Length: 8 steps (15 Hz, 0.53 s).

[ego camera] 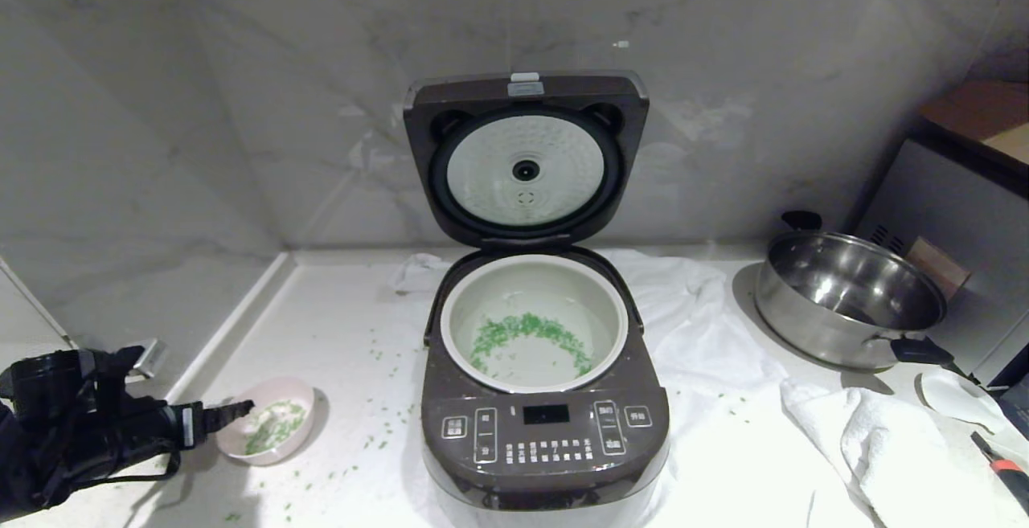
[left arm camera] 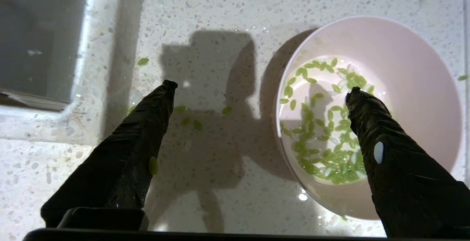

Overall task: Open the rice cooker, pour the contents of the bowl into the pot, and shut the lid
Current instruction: Close the rice cooker

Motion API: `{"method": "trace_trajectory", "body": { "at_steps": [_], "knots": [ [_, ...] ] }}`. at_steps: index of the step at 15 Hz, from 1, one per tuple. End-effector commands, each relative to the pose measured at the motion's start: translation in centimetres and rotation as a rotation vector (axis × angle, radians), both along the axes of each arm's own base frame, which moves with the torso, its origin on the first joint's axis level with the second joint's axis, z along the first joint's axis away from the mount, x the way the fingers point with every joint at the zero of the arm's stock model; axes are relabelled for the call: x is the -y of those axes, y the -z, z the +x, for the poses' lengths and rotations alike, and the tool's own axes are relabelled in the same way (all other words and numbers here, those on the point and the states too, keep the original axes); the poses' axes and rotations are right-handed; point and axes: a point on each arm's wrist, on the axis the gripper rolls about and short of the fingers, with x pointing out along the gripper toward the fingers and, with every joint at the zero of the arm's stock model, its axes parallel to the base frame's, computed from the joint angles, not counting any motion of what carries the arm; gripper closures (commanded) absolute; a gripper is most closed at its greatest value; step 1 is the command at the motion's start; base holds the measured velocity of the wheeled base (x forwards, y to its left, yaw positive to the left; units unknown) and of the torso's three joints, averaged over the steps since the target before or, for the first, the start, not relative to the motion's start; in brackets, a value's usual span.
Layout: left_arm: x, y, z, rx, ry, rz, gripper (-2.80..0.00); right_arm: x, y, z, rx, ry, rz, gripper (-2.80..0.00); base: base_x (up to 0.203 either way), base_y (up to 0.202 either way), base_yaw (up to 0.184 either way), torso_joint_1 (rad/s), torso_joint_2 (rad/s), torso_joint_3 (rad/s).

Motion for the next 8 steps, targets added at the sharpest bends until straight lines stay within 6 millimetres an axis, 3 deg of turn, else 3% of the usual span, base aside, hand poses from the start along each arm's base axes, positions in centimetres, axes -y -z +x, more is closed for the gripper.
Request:
{"method": "trace_trajectory", "body": {
  "at_steps": [1,8],
  "knots": [
    [0.0,-0.4,-0.2,0.007,-0.015,-0.016,-2.8,0.0,0.0,0.0,0.001,-0.001,0.0,0.0,0.0,0.0,0.0,0.0,0.0,0.0],
    [0.8,-1.0,0.1,0.009,-0.016,-0.066,-2.8,0.0,0.0,0.0,0.001,-0.001,0.0,0.0,0.0,0.0,0.0,0.0,0.0,0.0]
  ]
}}
